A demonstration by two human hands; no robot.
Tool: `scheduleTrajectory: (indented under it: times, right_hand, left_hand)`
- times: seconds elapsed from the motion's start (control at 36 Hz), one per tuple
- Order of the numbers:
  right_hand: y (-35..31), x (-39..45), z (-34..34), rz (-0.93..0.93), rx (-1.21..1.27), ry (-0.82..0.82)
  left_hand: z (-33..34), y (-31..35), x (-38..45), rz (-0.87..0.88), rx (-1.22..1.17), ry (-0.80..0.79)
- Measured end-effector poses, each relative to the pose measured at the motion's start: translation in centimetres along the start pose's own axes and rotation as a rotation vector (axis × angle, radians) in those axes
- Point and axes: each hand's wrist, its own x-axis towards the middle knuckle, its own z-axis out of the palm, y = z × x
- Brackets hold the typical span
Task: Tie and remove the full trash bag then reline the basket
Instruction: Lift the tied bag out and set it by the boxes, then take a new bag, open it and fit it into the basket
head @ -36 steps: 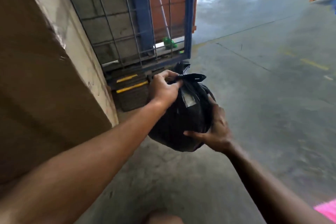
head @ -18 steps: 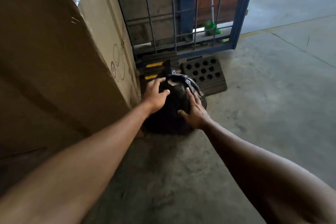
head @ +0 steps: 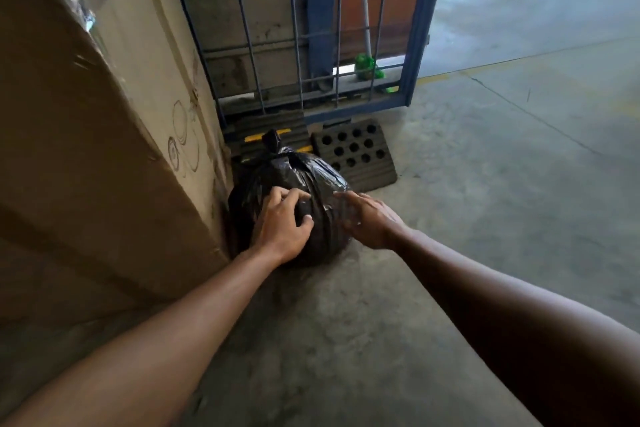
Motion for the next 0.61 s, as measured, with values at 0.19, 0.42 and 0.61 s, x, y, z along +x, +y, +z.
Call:
scheduleTrajectory:
  times: [0.19, 0.42, 0.61]
  right_hand:
    - [3.1, -9.1, -8.4, 0.131, -0.083, 0.023]
    - [4.7, -24.7, -16.8, 0.328, -0.002, 0.137]
    - [6.0, -40.7, -21.2, 0.500, 0.010, 0.352]
  left_hand:
    - [0.3, 8.9, -0.9, 0.250, -0.094, -0.090]
    - [2.0, 23.5, -4.2, 0.545, -0.242, -0.233]
    - [6.3, 35.3, -12.8, 0.837, -0.354, -0.415]
